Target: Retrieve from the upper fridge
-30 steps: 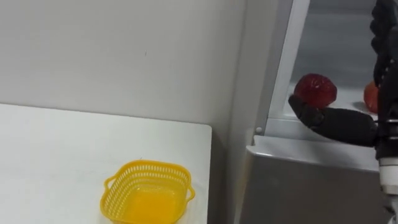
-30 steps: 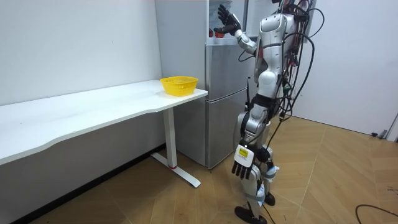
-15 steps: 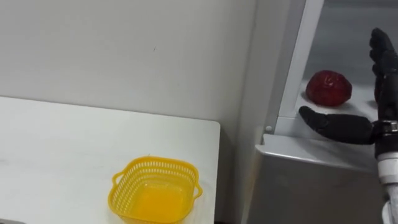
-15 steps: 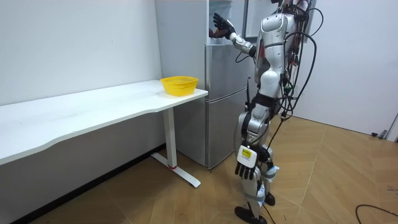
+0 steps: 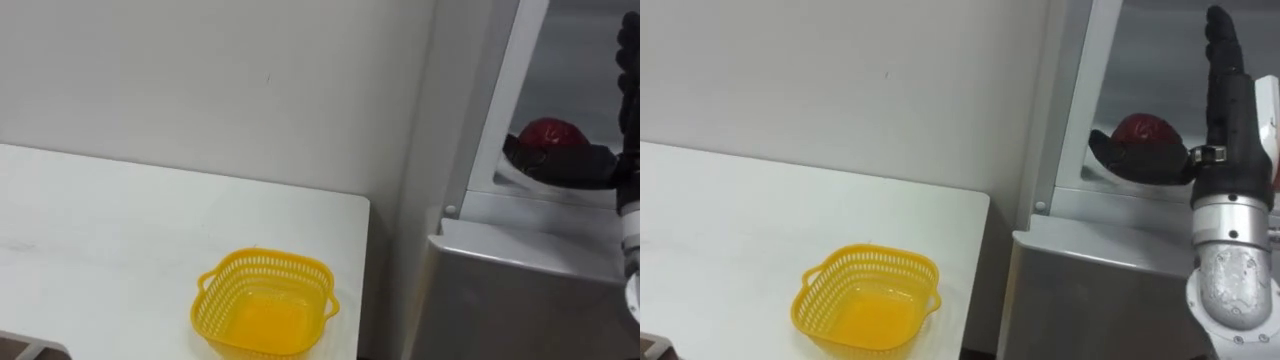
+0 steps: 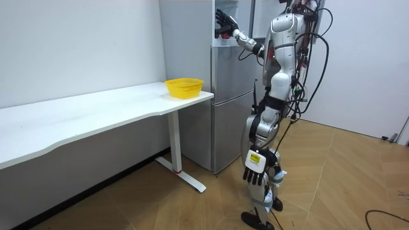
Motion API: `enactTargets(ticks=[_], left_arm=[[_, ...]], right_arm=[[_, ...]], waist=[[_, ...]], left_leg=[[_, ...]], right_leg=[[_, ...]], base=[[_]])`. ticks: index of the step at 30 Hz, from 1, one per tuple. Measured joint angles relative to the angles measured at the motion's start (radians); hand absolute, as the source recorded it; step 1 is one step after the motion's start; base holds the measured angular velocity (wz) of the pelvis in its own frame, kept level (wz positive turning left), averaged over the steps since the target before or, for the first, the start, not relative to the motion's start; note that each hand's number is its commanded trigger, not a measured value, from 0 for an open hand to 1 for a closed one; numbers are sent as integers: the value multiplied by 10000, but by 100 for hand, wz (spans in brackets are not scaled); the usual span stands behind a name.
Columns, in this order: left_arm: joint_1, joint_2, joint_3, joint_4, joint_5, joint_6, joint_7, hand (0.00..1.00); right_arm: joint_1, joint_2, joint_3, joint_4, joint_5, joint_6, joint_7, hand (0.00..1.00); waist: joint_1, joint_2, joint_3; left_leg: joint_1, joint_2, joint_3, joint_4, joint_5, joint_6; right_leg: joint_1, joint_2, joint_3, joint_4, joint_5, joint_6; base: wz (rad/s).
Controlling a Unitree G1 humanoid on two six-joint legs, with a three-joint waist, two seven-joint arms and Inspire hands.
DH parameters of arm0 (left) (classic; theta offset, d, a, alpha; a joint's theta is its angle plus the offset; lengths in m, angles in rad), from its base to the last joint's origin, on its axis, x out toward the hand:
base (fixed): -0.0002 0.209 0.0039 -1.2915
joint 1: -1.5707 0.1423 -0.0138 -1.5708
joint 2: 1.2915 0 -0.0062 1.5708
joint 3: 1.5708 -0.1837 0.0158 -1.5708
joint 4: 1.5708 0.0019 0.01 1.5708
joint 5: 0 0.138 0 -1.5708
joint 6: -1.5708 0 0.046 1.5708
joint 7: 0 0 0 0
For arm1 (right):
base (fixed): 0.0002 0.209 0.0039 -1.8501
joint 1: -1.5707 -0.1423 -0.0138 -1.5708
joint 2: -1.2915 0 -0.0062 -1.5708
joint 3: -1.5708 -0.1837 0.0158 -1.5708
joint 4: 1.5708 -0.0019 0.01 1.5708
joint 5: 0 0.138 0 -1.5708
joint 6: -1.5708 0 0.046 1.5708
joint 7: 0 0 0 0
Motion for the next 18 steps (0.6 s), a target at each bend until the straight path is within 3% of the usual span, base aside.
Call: enactTargets(ticks=[14, 18], left_arm=[[-21, 5, 1, -17, -3, 51, -2, 0], [-30, 6, 4, -13, -6, 62, 2, 0]], right_arm=[[-4, -19, -3, 350, -27, 145, 245, 0], [-96, -293, 3, 907, -3, 228, 442, 0]], waist=[[-10, -87, 63], [10, -106, 52]], left_leg=[[-64, -6, 2, 20, 0, 0], [-91, -13, 31, 20, 0, 0]], right_leg=[[-8, -2, 5, 2, 0, 0], [-27, -12, -2, 4, -1, 2]], base=[[0], [0]])
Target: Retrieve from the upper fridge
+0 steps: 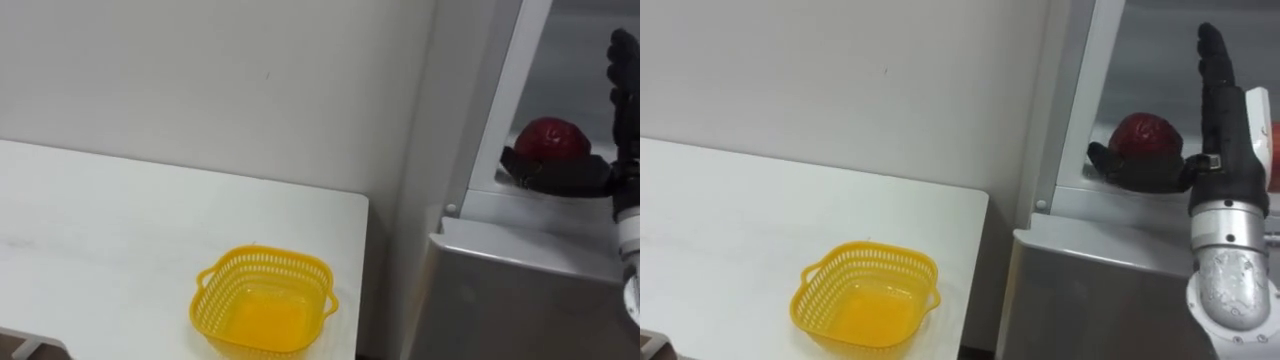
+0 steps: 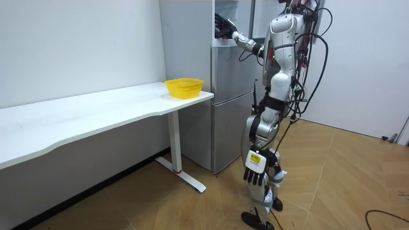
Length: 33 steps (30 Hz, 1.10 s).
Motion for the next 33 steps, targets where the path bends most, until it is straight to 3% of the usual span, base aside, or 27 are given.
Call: enactTargets(ticks=[10, 17, 25, 33], left_arm=[[10, 26, -2, -2, -11, 202, 3, 0], [-2, 51, -6, -36, -33, 227, 102, 0], [156, 119, 76, -229, -8, 456, -16, 0], [241, 150, 64, -506, -15, 898, -206, 0]], right_arm=[[-410, -292, 256, 952, 5, 36, 428, 0], [-526, -756, 812, 1176, 14, 171, 683, 0], [-746, -776, 785, 1280, 55, 577, 1125, 0], [-1682, -809, 799, 2987, 997, 869, 2039, 0]], waist=[[27, -99, -74], [28, -162, -107], [9, -171, -101], [-19, -256, -123]], left_leg=[[67, 13, 3, 4, 0, 0], [89, 12, 6, 21, 3, 2], [74, 8, -8, 80, 3, 1], [81, 7, -36, 152, 3, 1]], right_leg=[[5, 7, -3, 0, 0, -1], [22, 2, 0, 19, 1, -2], [13, 1, -18, 17, 1, -2], [106, -4, -59, 24, 1, -3]], base=[[-1], [0], [0], [0]])
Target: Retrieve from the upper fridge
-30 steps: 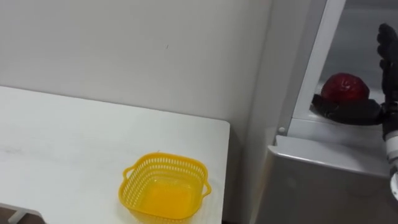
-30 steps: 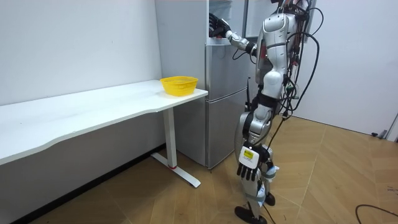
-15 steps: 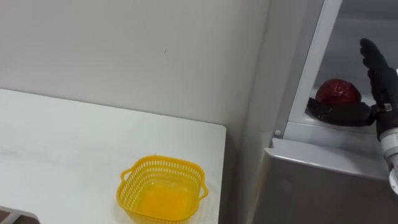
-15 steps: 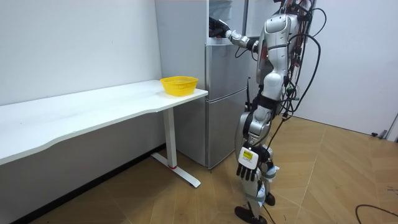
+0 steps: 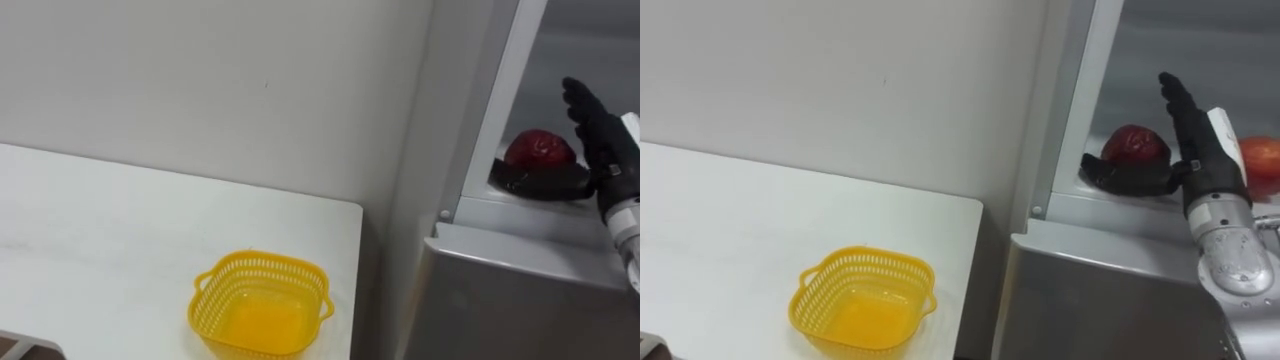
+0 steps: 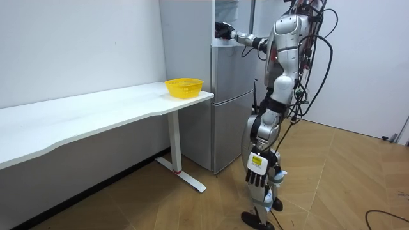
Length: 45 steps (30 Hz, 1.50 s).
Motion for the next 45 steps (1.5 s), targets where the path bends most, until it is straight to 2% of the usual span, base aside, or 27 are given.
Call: enactTargets(ticks=[1, 2, 3, 14, 28, 30, 41, 45], left_arm=[[-6, 13, -11, -3, 1, 21, 2, 0], [-24, 51, -91, -8, -1, 79, 2, 0], [-28, 65, -97, -36, -1, 129, 3, 0], [-189, 223, -100, -75, -35, 370, 93, 0], [-341, 229, -130, -58, -34, 540, 206, 0], [-407, 245, -265, -59, -33, 543, 207, 0], [-439, 249, -380, -32, -98, 544, 208, 0], [-442, 247, -496, -58, -113, 527, 239, 0]], right_arm=[[-43, -16, 1, 115, 0, 3, 89, 34], [-148, -41, 14, 377, 0, 9, 249, 58], [-257, -43, 24, 595, 1, 28, 383, 100], [-359, -421, 271, 901, 353, 217, 1446, 100], [-767, -466, 283, 1232, 560, 202, 1462, 100], [-767, -467, 282, 1254, 557, 211, 1453, 100], [-770, -506, 305, 1178, 729, 227, 1440, 100], [-674, -494, 398, 837, 892, 311, 1306, 100]], waist=[[2, -15, 5], [8, -51, -1], [16, -82, 2], [39, -130, 21], [66, -79, 61], [77, -76, 100], [152, -73, 92], [143, 6, 90]], left_leg=[[6, -1, -9, 1, 0, 0], [12, -3, -8, 10, 0, 0], [13, -4, 8, 29, 0, 0], [37, 8, 4, 72, -3, -1], [62, 11, -15, -3, -4, -2], [136, 9, -13, -5, -4, -2], [157, 21, -4, -29, -7, -3], [134, 19, 17, -21, -7, -3]], right_leg=[[25, 0, 2, 0, 0, 0], [27, 1, 46, 2, 0, 0], [27, 3, 58, 2, 0, -1], [42, 27, 88, -17, 8, -11], [55, 24, 77, -6, 11, -13], [55, 22, 79, -11, 11, -13], [85, 27, 64, 35, 11, -13], [79, 10, 57, 100, 11, -13]], base=[[3], [0], [0], [0], [0], [0], [0], [0]])
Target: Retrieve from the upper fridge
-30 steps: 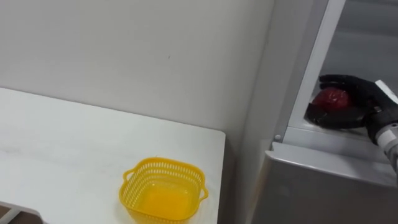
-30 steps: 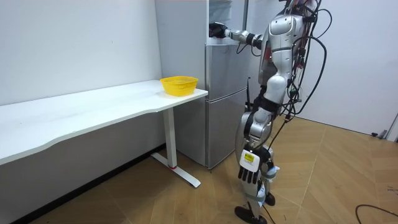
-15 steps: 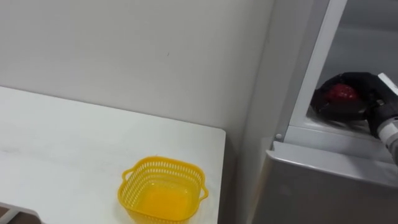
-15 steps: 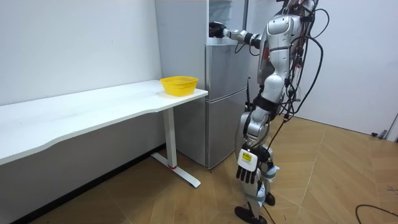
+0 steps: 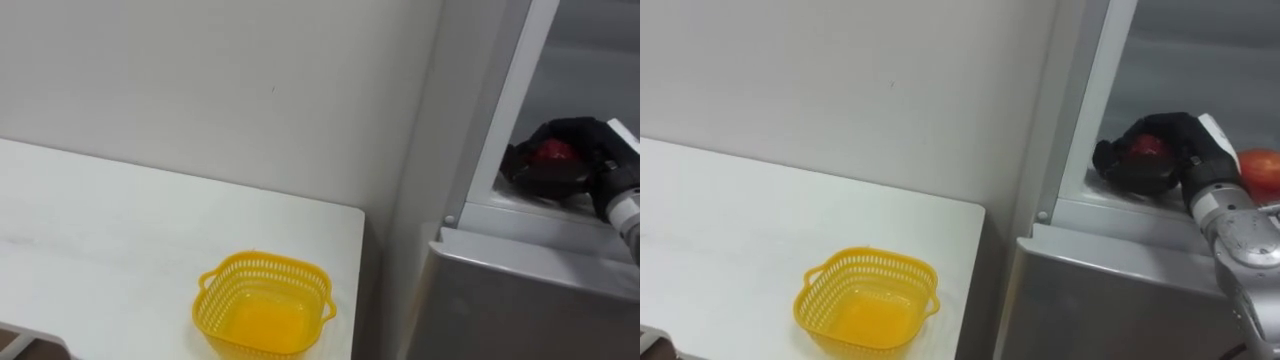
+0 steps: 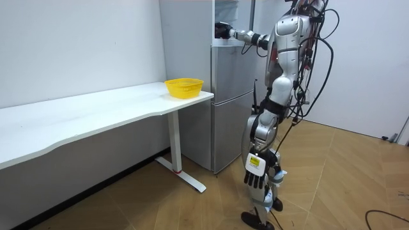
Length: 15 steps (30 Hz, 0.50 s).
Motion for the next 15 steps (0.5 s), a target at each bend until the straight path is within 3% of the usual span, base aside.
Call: enactTargets(ticks=[9, 13, 15], left_arm=[[6, -1, 32, -2, 69, -196, 72, 0], [100, -100, 29, 15, -38, -303, 279, 0], [188, -184, 28, 83, -47, -378, 280, 0]], right_arm=[[1198, 374, -47, -2427, -161, 117, -977, 100], [1876, 462, -55, -3612, -369, 133, -1442, 100], [2492, 780, -180, -4739, -508, 209, -1645, 100]], waist=[[-124, 271, -141], [-122, 310, -124], [-217, 332, -110]], left_leg=[[44, 3, 43, 6, 1, 1], [83, 6, 97, 2, 2, 1], [84, 11, 219, -7, 2, 1]], right_leg=[[-6, 5, 102, -2, 0, 0], [-31, 22, 281, -6, 0, 0], [-55, 24, 317, -7, 0, 0]], base=[[0], [-11], [-9]])
